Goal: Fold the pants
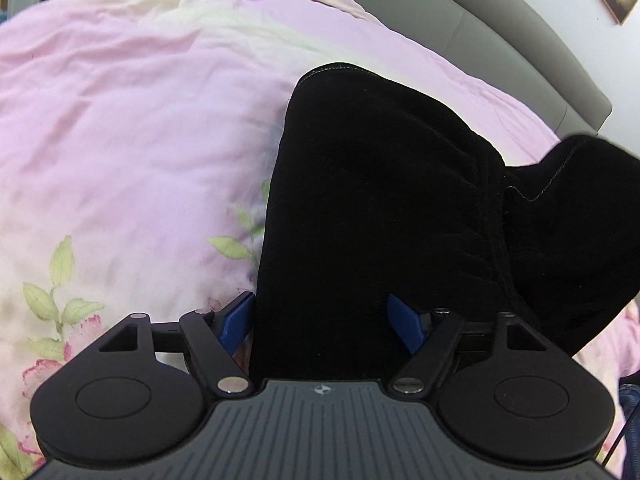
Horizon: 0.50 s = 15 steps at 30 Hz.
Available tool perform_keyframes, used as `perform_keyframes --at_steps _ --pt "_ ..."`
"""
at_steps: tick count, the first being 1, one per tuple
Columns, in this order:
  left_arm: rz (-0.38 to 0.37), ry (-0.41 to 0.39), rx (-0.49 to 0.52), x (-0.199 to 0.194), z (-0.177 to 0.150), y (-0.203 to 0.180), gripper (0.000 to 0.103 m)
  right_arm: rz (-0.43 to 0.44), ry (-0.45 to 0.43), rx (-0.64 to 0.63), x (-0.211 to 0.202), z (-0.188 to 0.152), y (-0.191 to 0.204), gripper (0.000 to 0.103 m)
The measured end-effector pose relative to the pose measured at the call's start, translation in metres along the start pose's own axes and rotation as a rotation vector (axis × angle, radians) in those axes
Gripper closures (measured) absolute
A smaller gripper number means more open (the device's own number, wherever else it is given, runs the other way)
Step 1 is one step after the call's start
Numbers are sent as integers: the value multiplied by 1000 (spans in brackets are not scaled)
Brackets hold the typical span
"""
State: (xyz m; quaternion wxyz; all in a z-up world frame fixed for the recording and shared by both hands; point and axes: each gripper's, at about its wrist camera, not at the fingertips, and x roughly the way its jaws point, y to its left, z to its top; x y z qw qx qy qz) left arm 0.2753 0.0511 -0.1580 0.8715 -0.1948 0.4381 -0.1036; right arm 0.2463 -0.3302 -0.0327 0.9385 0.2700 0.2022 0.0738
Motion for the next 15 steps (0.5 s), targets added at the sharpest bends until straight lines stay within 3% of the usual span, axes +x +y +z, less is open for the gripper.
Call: perform_keyframes --at_steps 7,15 --pt "-69 21 -121 0 0 19 16 117 23 -253 20 -19 90 80" --pt "-95 42 -207 -4 4 29 17 176 81 -447 35 -64 151 80"
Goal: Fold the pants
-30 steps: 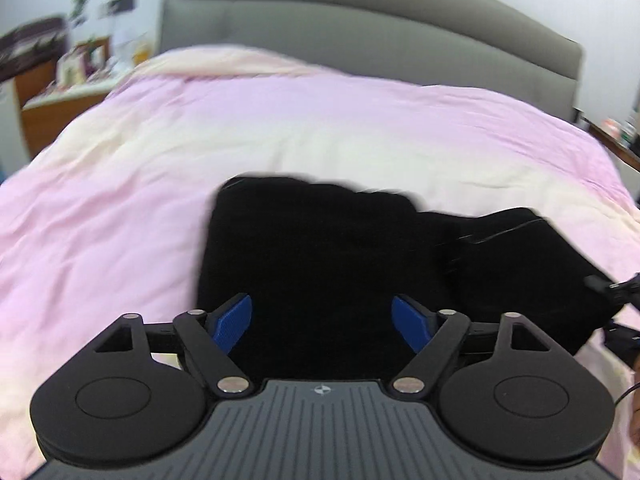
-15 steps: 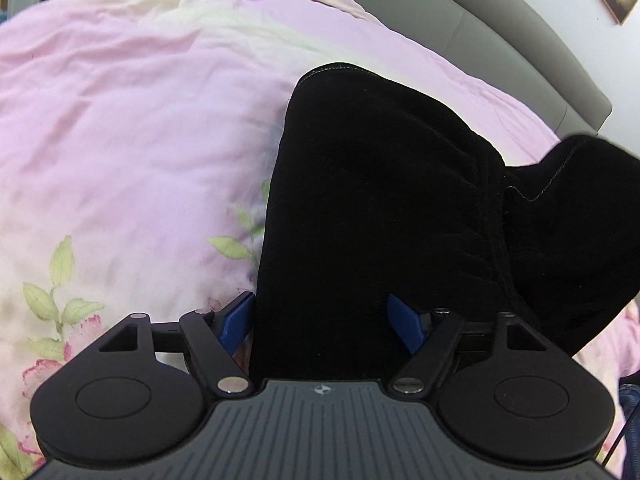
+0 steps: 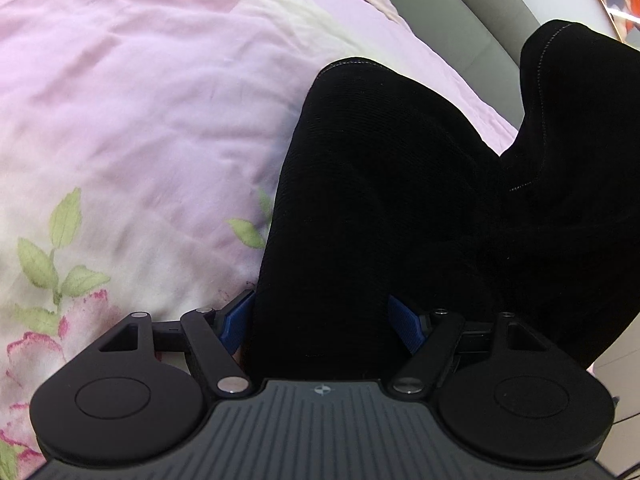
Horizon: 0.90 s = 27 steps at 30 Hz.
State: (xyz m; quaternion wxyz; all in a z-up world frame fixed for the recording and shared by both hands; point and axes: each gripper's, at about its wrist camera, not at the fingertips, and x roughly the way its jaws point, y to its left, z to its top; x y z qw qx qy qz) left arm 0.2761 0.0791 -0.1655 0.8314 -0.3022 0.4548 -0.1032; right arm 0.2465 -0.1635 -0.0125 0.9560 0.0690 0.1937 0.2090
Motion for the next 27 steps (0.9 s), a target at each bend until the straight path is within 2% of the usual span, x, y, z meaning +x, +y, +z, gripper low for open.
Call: perform_keyframes --at_steps 7,11,14,20,27 --pt "-72 6 -106 -24 7 31 27 65 49 -261 13 -24 52 80" --pt "-25 -44 -97 -49 11 39 26 63 98 -369 23 -33 74 80" --pt "3 -76 -116 -67 14 47 23 55 125 -403 32 -35 83 80" --pt "44 -130 -160 -96 22 65 23 65 144 -431 41 -35 90 80" --pt "66 -179 -161 -116 23 66 23 99 154 -476 42 -44 101 80"
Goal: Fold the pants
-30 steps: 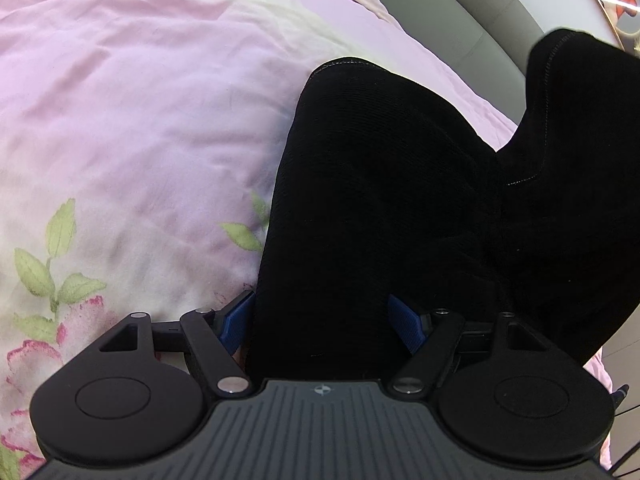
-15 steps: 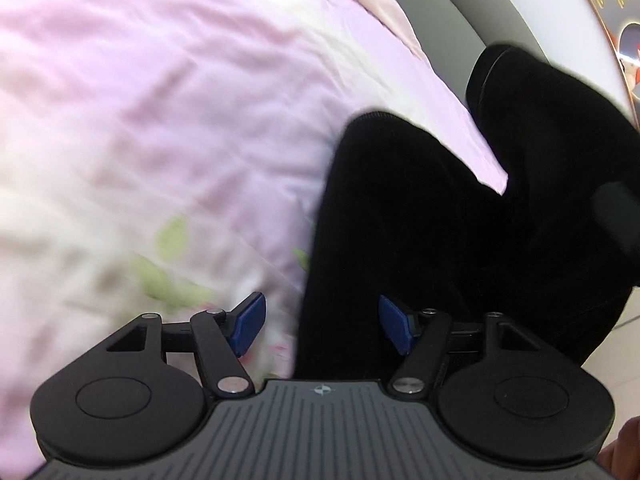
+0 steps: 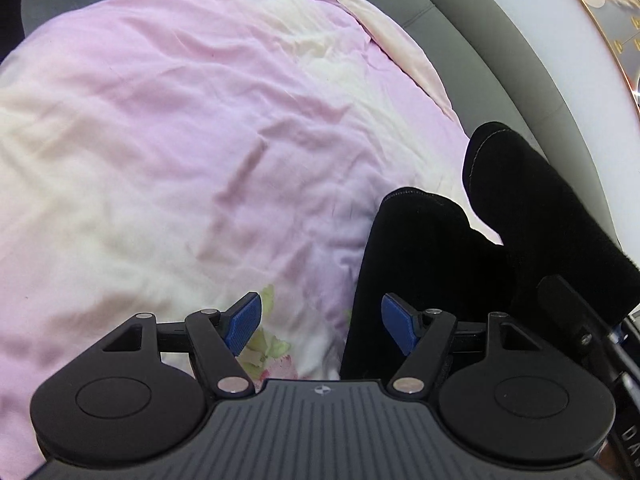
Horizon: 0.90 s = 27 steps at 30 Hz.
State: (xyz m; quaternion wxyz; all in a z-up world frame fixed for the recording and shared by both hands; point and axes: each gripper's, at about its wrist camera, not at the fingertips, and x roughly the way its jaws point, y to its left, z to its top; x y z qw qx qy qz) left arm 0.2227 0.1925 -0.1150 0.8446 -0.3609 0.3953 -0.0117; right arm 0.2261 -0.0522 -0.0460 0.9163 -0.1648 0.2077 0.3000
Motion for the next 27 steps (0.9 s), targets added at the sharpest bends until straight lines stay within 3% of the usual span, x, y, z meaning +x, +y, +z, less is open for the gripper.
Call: perform_keyframes --at_steps 7,12,15,17,18,21,27 --pt "43 -119 -62 -16 11 13 23 47 104 -104 31 -30 21 79" --pt "45 -97 -75 -12 14 17 23 23 205 -314 64 -82 44 75" --pt "-2 -74 -81 -7 9 13 23 19 187 -353 63 -93 52 62" --pt "-51 -57 -85 -4 6 9 23 31 171 -341 53 -86 55 38" --pt "-69 -47 -83 -3 6 7 23 27 165 -333 48 -85 56 35" --pt "-107 -8 -45 4 0 -5 21 -5 136 -321 29 -83 55 36" --pt "-222 55 60 16 -18 -36 18 4 88 -180 -15 -80 27 45"
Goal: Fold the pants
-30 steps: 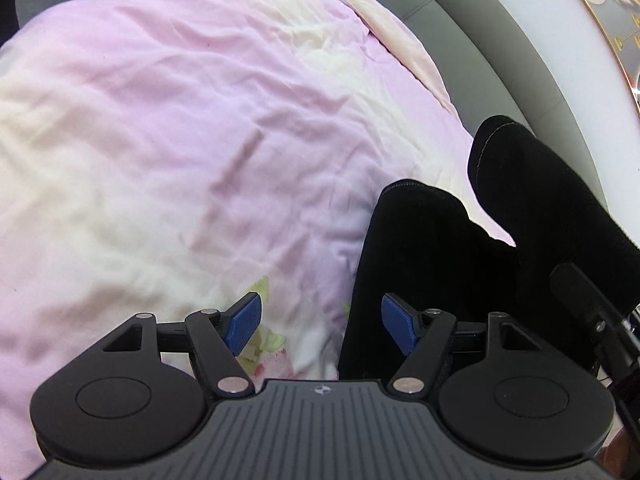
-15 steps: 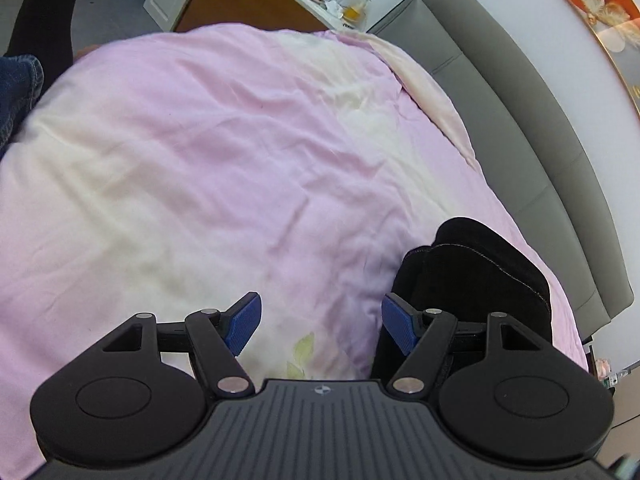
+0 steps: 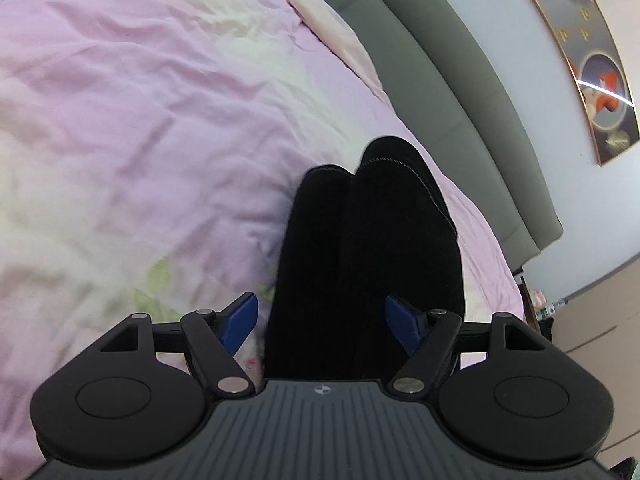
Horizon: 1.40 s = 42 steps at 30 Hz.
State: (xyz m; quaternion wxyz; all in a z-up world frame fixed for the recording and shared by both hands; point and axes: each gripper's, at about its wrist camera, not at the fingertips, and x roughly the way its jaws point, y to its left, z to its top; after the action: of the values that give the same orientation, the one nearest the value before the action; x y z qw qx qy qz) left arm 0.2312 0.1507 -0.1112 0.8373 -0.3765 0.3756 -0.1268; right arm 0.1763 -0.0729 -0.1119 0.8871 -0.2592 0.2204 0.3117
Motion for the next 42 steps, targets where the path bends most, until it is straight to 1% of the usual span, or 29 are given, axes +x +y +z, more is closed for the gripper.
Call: perform_keyframes --at_steps 3,6,7,8,9,10,11,12,13,14,16,17,19,20,22,23,24,25,28,29,31,33,35,36,38,39,40,42 --pt "-20 15 70 10 -5 -18 18 -12 -27 60 -20 -5 -20 46" --pt "-54 38 110 19 -6 -30 19 -54 -58 147 -38 -11 -48 46" --pt "-60 58 113 24 -7 -31 26 -73 -67 185 -43 -15 -58 46" --pt "-55 79 104 29 -8 -31 51 -90 -71 243 -48 -20 -72 46" --pt "-45 104 81 35 -10 -27 61 -102 -70 299 -50 -24 -83 46" --pt "-49 112 46 37 -11 -22 62 -113 -66 382 -50 -31 -99 46" --pt "-65 107 10 38 -12 -16 64 -115 -59 458 -49 -37 -113 55" --pt "-82 100 -21 37 -12 -11 65 -111 -55 542 -47 -43 -127 64" --pt "-100 94 -52 35 -12 -5 66 -102 -46 632 -43 -50 -142 81" --pt "-111 90 -68 32 -11 -3 67 -90 -37 715 -37 -56 -154 89" --pt "-126 76 -68 26 -10 -3 68 -75 -48 859 -24 -65 -175 90" --pt "-130 70 -60 23 -10 -3 68 -62 -56 898 -15 -65 -183 89" --pt "-132 73 -53 19 -10 -4 68 -80 -70 951 5 -61 -199 85" --pt "-127 76 -53 18 -11 -3 68 -81 -65 977 19 -58 -207 85" --pt "-119 82 -60 20 -12 -1 68 -80 -67 989 44 -51 -218 85" --pt "-116 82 -66 21 -12 0 68 -90 -56 948 58 -42 -221 85" --pt "-108 79 -70 23 -12 2 68 -91 -33 905 72 -34 -222 85" --pt "-96 75 -71 24 -11 3 68 -73 6 881 88 -27 -226 85" --pt "-74 77 -77 32 -9 6 68 -27 82 905 123 -22 -245 84" --pt "-61 79 -64 35 -10 5 67 -20 100 909 132 -24 -250 84" --pt "-8 81 19 39 -13 -5 65 -44 141 859 142 -24 -246 85" --pt "41 79 98 39 -18 -15 64 -91 149 750 140 -19 -233 85" --pt "52 77 105 34 -20 -15 64 -116 115 689 124 -17 -226 85" --pt "40 75 84 30 -19 -10 65 -113 88 705 112 -18 -226 85" --pt "7 74 18 25 -17 2 65 -71 22 784 82 -27 -223 77" --pt "-5 75 -12 24 -16 7 65 -48 -2 810 70 -33 -218 77" --pt "-16 77 -39 24 -15 11 65 -30 -12 818 57 -40 -207 77" --pt "-16 79 -42 26 -14 11 65 -31 -7 794 39 -56 -185 74"
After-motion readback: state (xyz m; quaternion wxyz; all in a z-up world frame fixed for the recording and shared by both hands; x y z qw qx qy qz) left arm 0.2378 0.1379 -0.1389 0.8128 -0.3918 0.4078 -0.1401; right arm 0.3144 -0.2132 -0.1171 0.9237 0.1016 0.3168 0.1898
